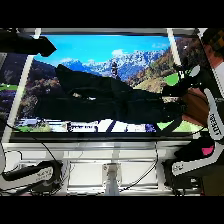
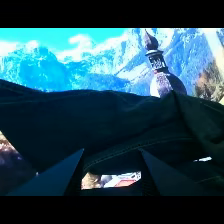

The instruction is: Fold the clothes and pants, and hang the long-sleeved shirts on hangers.

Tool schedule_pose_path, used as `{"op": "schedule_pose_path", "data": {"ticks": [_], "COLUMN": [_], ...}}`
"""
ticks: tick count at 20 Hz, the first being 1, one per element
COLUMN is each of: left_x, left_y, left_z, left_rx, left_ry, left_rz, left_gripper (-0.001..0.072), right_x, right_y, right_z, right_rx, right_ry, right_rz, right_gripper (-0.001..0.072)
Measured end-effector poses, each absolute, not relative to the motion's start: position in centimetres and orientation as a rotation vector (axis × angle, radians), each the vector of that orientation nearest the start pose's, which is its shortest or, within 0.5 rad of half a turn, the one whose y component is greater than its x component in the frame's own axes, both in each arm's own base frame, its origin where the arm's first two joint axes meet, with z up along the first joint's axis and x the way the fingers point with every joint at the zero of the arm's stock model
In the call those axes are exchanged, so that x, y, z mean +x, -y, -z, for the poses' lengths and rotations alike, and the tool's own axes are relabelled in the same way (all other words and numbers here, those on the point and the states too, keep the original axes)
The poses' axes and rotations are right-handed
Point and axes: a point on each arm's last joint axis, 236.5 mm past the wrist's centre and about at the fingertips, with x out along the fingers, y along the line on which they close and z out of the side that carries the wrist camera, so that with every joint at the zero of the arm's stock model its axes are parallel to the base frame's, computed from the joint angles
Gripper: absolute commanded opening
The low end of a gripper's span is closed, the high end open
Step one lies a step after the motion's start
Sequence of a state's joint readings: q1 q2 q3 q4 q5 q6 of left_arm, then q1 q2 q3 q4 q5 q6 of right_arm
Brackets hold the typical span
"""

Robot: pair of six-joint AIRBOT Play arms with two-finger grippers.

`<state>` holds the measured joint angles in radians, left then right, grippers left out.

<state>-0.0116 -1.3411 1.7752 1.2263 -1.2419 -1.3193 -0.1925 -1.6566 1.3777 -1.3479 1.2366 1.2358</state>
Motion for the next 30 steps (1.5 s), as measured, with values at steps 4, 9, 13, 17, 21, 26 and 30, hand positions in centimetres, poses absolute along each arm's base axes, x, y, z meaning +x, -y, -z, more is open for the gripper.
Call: {"op": "schedule_pose_path", "data": {"ticks": [4, 9, 13, 17, 21, 26, 30], "left_x": [46.7, 46.8, 46.8, 46.8, 47.0, 47.1, 47.4], "left_y": [8.1, 8.1, 8.1, 8.1, 8.1, 8.1, 8.0], "left_z": [-22.1, -21.8, -21.8, -21.8, -21.9, -22.1, -22.5], "left_rx": [-0.005, -0.008, -0.011, -0.011, -0.012, -0.009, -0.010], "left_ry": [-0.779, -0.785, -0.786, -0.786, -0.778, -0.769, -0.747], "left_rz": [0.369, 0.369, 0.367, 0.368, 0.365, 0.364, 0.359], "left_gripper": [0.0369, 0.0369, 0.0369, 0.0369, 0.0369, 0.0370, 0.0369], "right_x": [41.4, 40.9, 41.1, 41.7, 42.9, 47.8, 52.4], "right_y": [2.8, 2.0, 0.9, -0.7, -2.3, -3.4, -3.3], "right_z": [8.4, 10.0, 10.6, 10.5, 8.5, -0.1, -11.4], "right_rx": [0.054, 0.049, 0.070, 0.102, 0.087, 0.047, -0.008], "right_ry": [-1.491, -1.521, -1.513, -1.479, -1.421, -1.168, -0.826], "right_rz": [-0.268, -0.344, -0.403, -0.463, -0.530, -0.546, -0.478], "right_gripper": [0.0590, 0.0552, 0.0253, 0.0044, 0.0043, 0.0043, 0.0042]}}
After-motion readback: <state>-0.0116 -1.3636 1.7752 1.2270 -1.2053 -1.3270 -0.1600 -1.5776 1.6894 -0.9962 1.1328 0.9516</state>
